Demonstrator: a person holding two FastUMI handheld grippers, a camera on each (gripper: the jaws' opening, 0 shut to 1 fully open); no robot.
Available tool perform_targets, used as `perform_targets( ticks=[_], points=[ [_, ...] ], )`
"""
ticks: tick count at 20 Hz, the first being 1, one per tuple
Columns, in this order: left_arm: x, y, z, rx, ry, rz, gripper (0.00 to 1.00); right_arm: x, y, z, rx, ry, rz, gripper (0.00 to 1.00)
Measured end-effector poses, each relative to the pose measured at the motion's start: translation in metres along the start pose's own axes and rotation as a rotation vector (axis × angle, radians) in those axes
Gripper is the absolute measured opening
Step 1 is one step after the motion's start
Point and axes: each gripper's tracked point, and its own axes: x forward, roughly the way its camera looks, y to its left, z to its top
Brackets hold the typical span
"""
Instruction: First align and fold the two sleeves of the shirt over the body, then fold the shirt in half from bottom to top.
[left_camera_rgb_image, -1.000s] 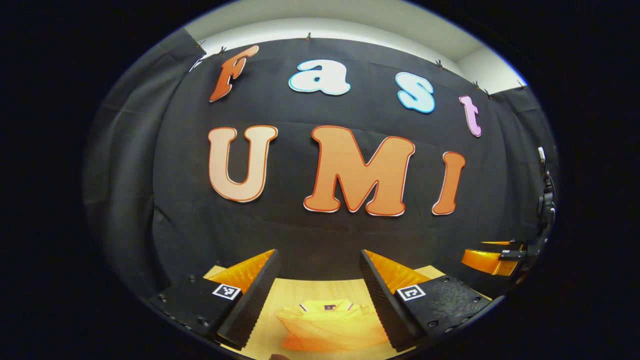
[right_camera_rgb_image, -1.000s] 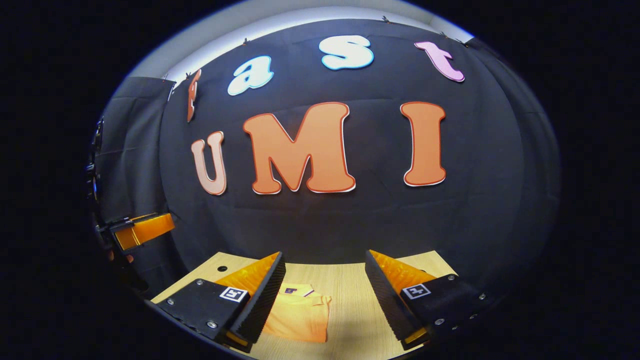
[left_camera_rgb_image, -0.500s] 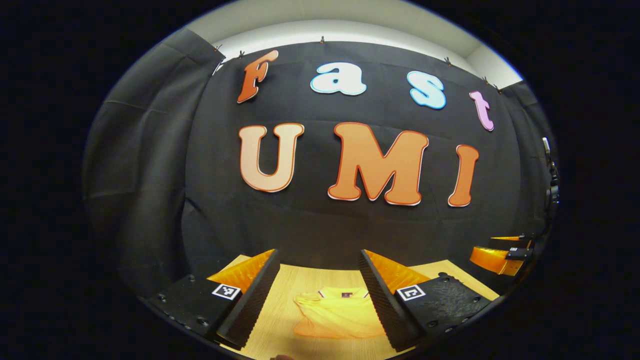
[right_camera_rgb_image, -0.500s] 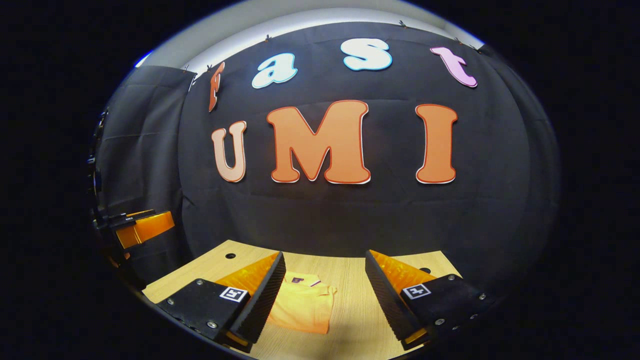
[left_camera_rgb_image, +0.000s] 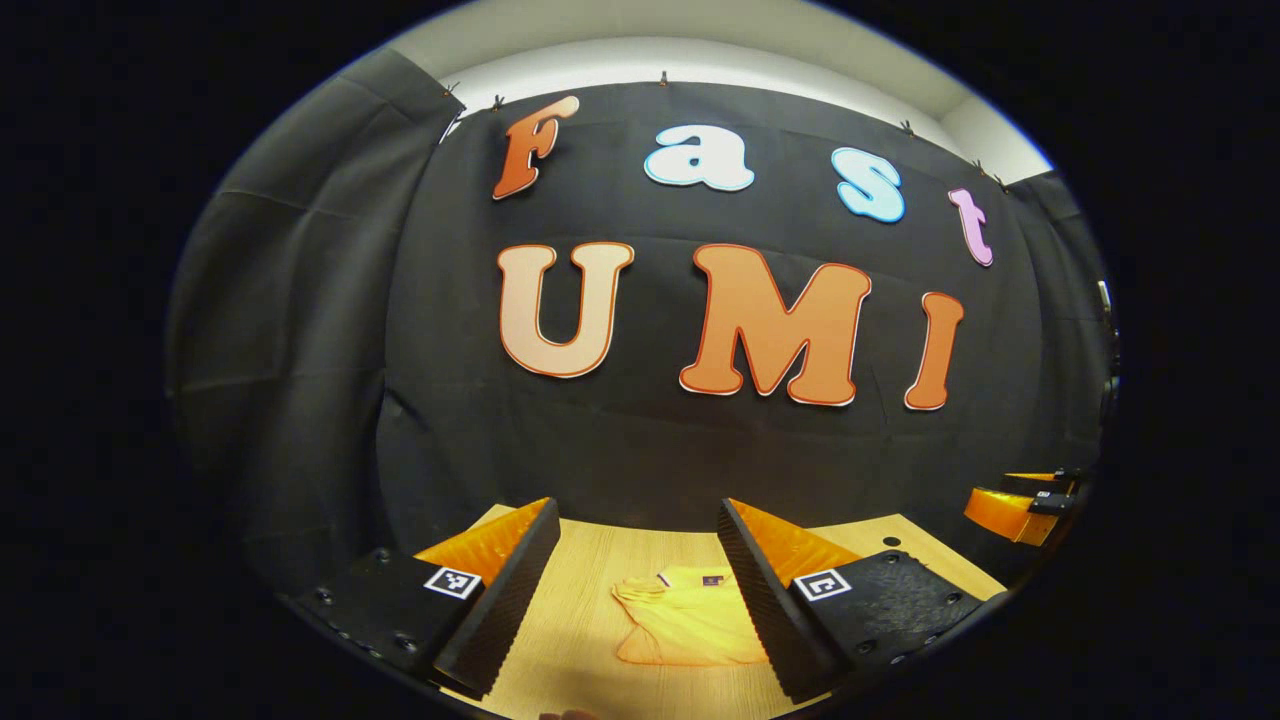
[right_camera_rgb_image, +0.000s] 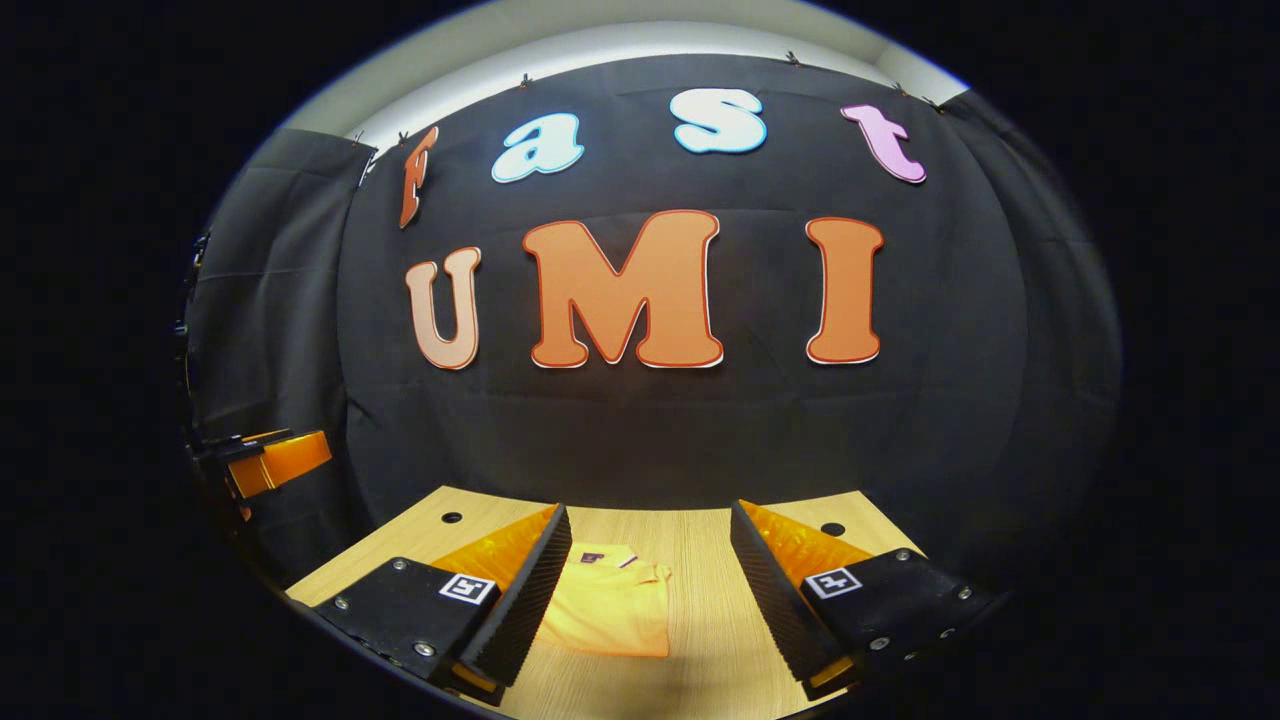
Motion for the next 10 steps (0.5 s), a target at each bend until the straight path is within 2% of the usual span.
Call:
perform_targets(
  ticks=[5,10],
  points=[
    [-0.011,0.019,-0.006,-0.005,0.020,-0.009,0.98,-0.015,0.010,-0.001,-0.010,0.009,-0.031,0.97],
    [-0.022,0.043,0.013,-0.008,-0.014,0.013,0.97,-0.020,0.019,0.012,-0.033,-0.020,-0.033,0.97]
  ],
)
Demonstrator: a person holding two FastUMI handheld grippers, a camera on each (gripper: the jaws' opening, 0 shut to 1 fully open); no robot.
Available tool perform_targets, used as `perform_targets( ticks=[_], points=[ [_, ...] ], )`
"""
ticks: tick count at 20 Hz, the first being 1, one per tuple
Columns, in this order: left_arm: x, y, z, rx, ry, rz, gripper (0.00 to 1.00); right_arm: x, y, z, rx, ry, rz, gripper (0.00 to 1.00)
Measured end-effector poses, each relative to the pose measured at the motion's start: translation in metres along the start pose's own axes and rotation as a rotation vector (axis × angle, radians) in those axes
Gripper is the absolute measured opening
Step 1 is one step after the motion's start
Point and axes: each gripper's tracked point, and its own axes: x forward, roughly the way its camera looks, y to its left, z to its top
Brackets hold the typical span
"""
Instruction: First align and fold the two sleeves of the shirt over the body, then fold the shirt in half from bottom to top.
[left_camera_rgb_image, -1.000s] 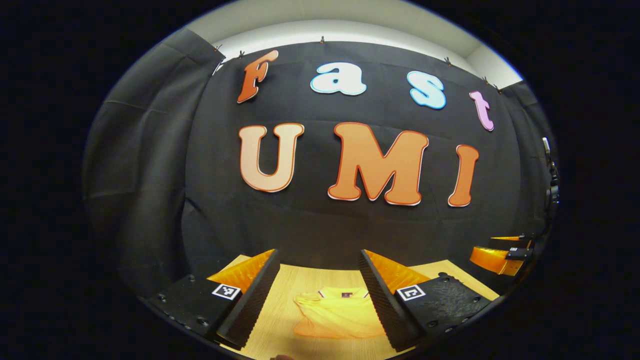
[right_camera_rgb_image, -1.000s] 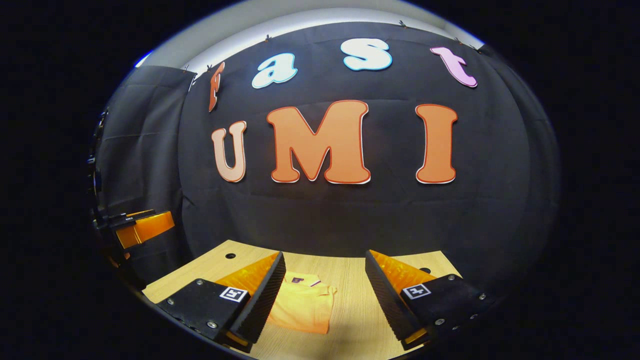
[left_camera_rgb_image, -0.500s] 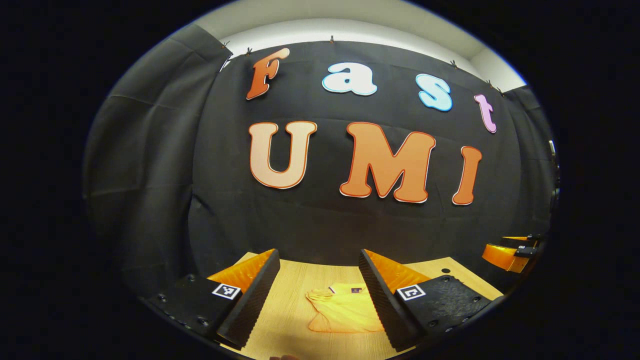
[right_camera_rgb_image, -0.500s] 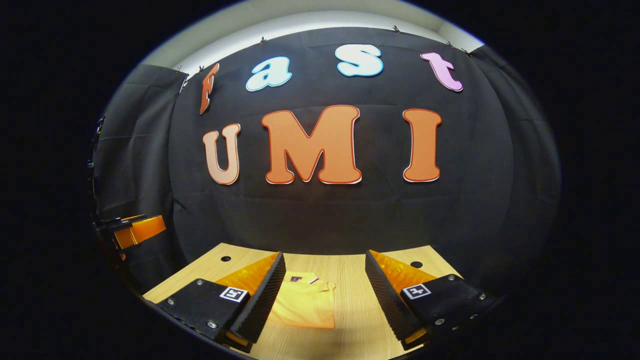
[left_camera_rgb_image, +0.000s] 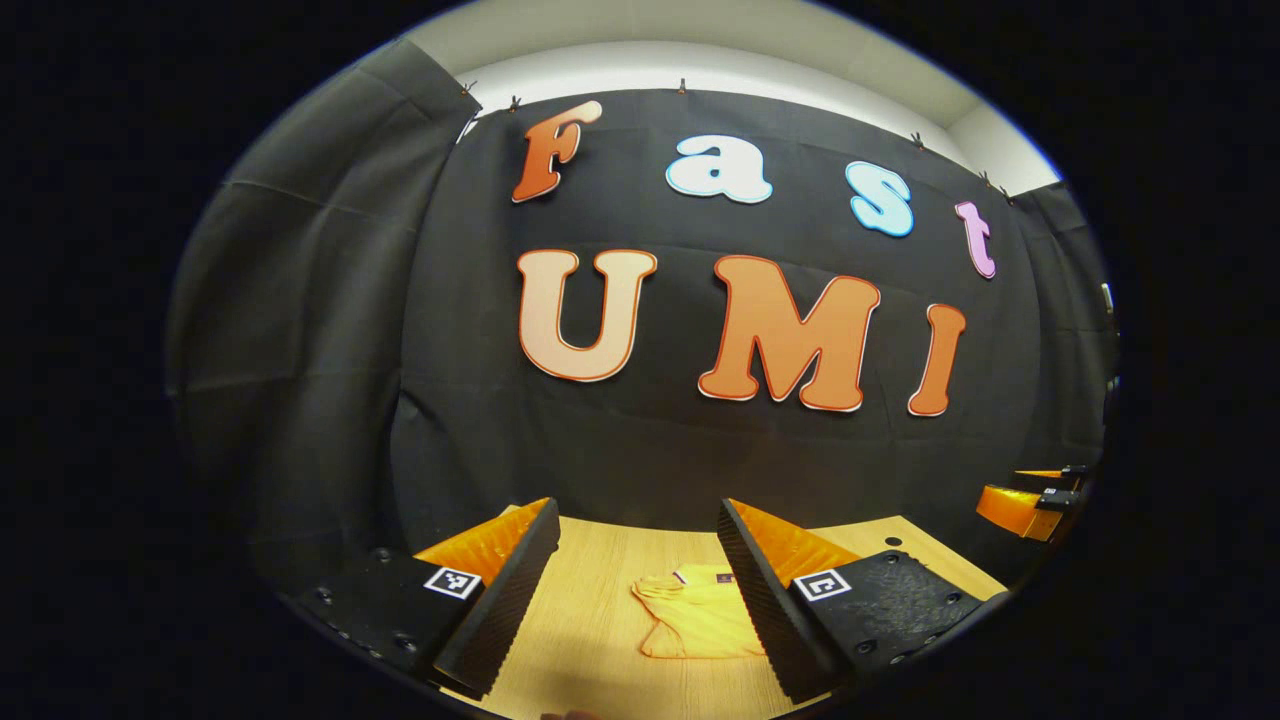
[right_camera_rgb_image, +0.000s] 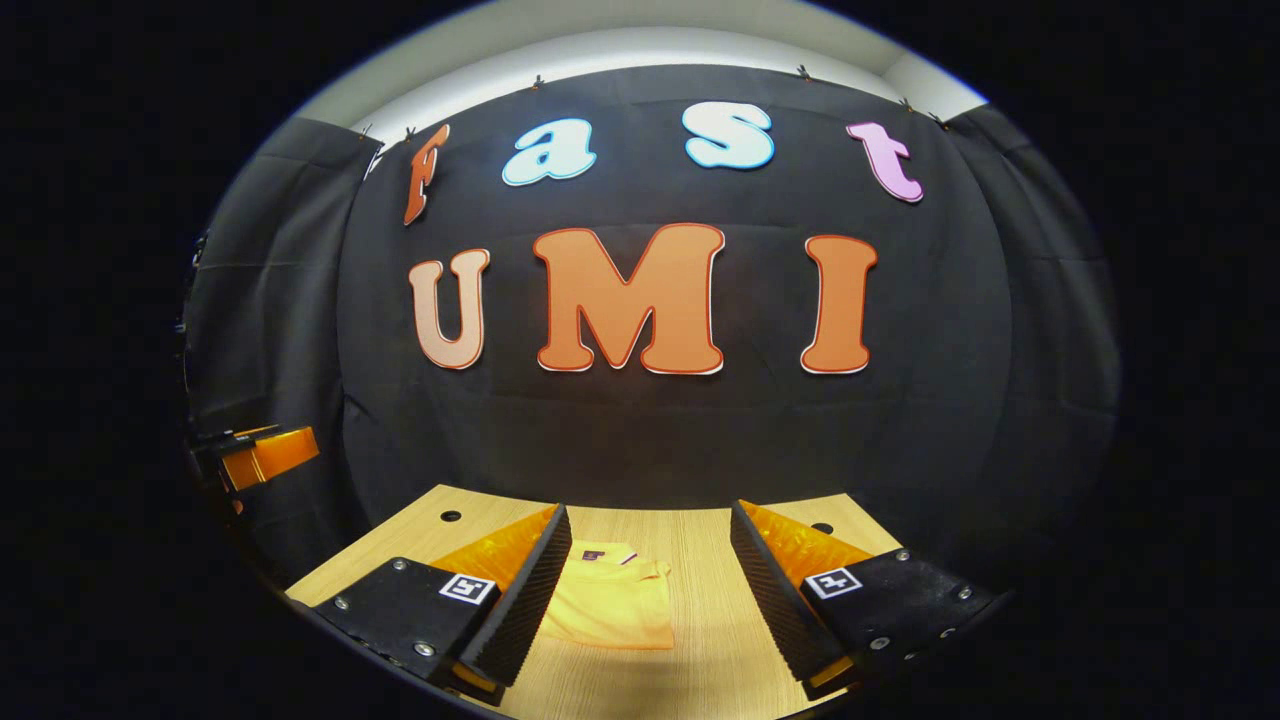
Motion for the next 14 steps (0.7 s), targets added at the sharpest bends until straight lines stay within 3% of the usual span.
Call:
perform_targets(
  ticks=[8,14],
  points=[
    [-0.014,0.019,0.014,0.077,-0.029,0.050,0.98,-0.001,-0.001,-0.015,0.026,0.021,0.000,0.97],
    [-0.022,0.010,0.011,0.067,-0.042,0.082,0.98,0.001,-0.008,-0.023,0.052,0.016,0.017,0.97]
  ],
)
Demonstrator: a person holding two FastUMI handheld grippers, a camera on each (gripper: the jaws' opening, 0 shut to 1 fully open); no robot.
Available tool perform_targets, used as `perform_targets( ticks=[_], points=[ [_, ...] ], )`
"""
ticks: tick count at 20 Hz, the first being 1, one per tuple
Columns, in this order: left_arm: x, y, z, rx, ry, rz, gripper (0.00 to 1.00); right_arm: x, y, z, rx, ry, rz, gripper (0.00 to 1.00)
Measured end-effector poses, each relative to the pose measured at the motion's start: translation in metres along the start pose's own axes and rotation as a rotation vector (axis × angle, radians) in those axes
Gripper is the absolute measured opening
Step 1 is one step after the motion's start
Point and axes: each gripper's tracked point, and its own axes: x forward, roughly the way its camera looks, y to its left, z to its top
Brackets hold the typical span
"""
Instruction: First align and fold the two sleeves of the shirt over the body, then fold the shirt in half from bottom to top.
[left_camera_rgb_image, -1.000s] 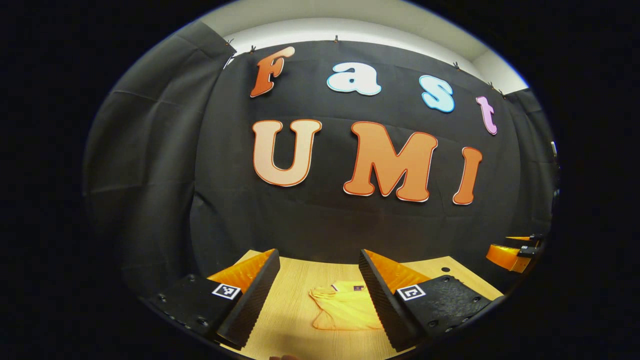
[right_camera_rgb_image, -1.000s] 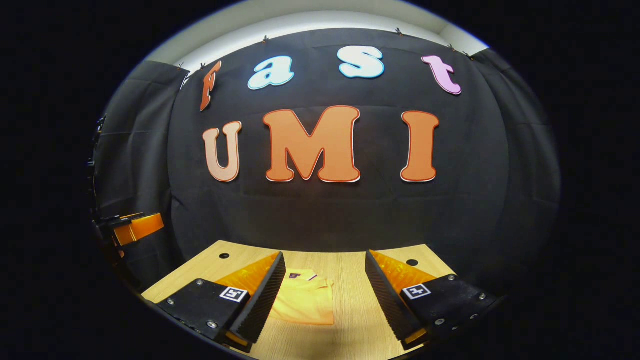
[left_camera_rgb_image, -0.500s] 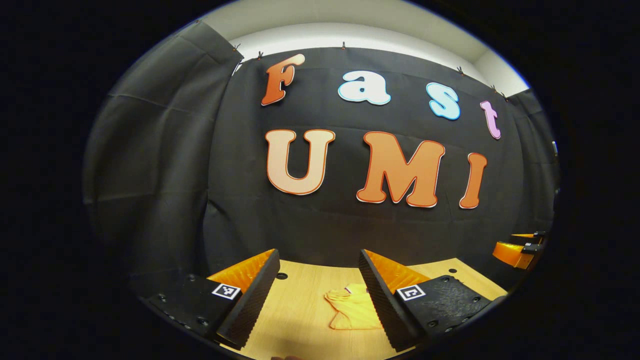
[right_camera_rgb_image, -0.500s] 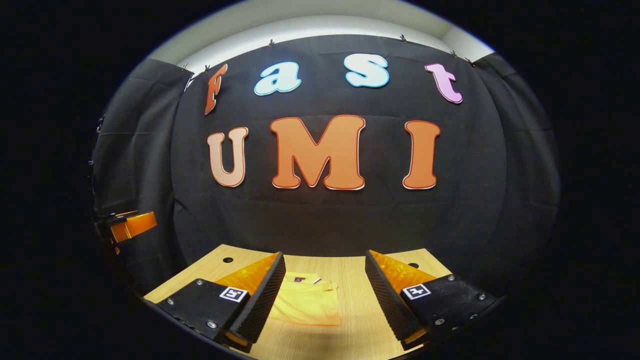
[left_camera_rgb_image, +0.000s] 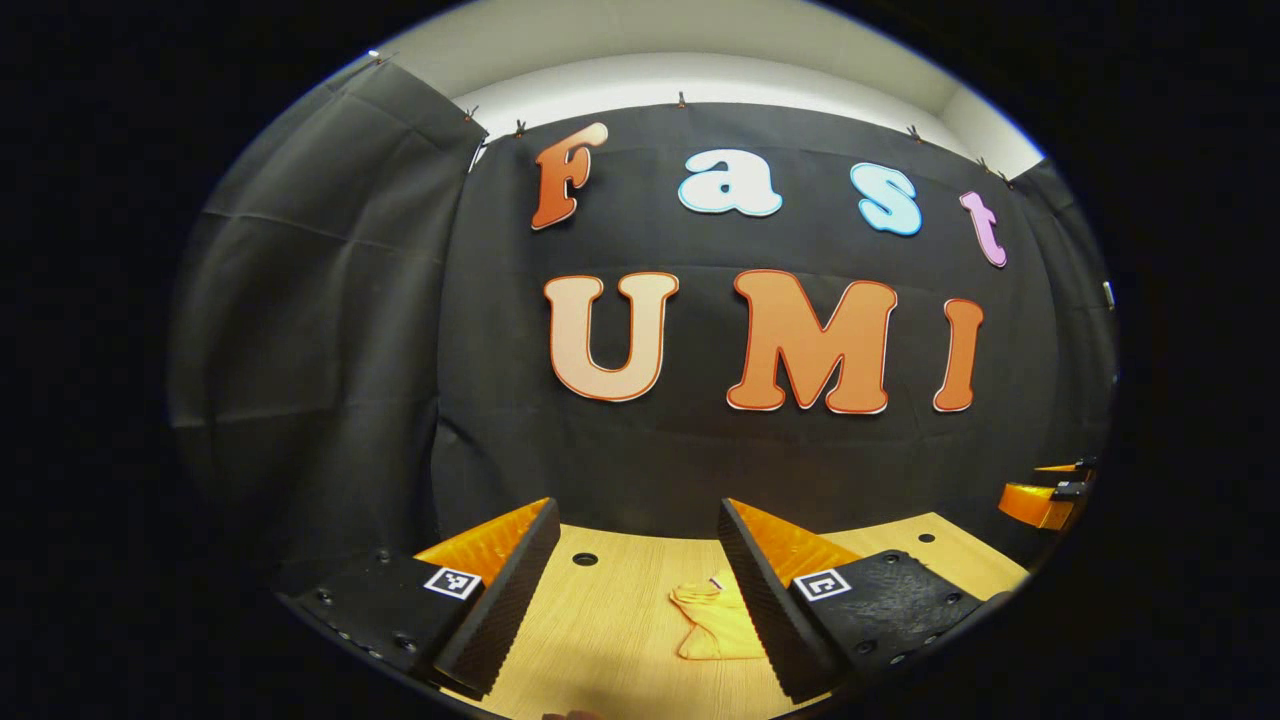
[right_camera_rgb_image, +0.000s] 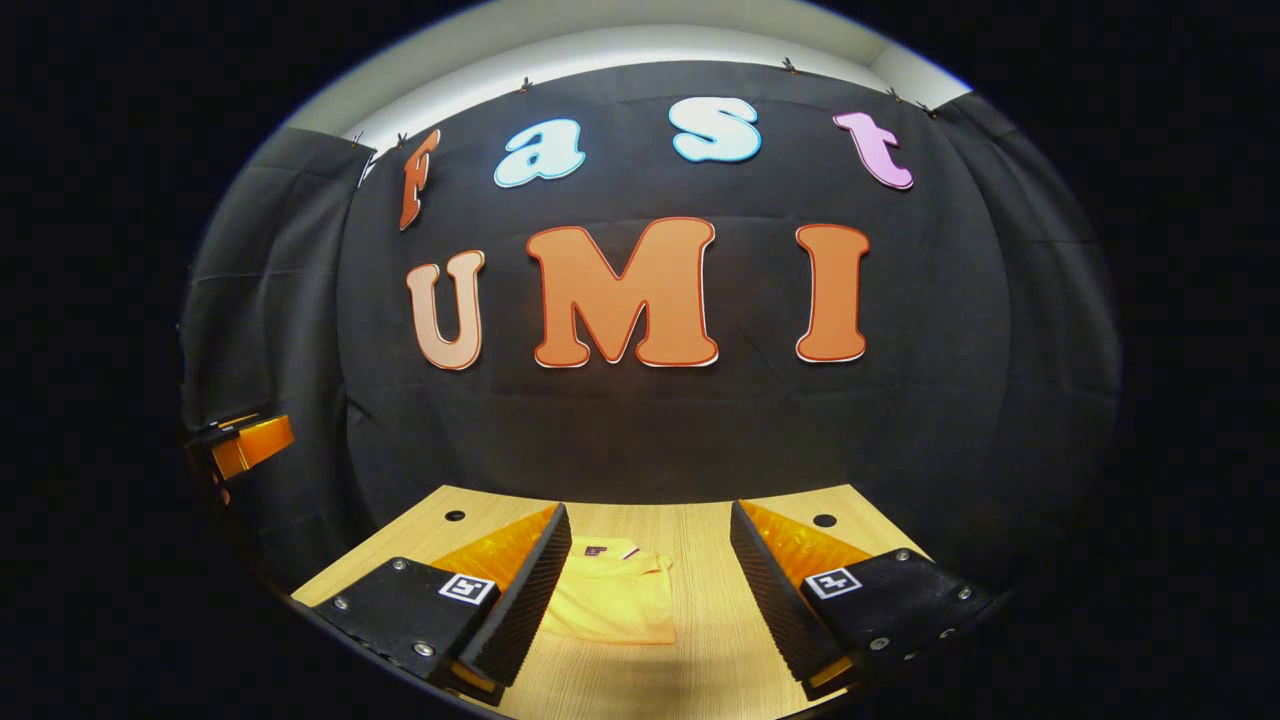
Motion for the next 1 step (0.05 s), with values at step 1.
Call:
perform_targets(
  ticks=[1],
  points=[
    [-0.0020,-0.0003,-0.0004,0.003,0.001,0.000,0.97,0.0018,-0.0033,0.0000,0.000,-0.010,-0.006,0.97]
  ],
)
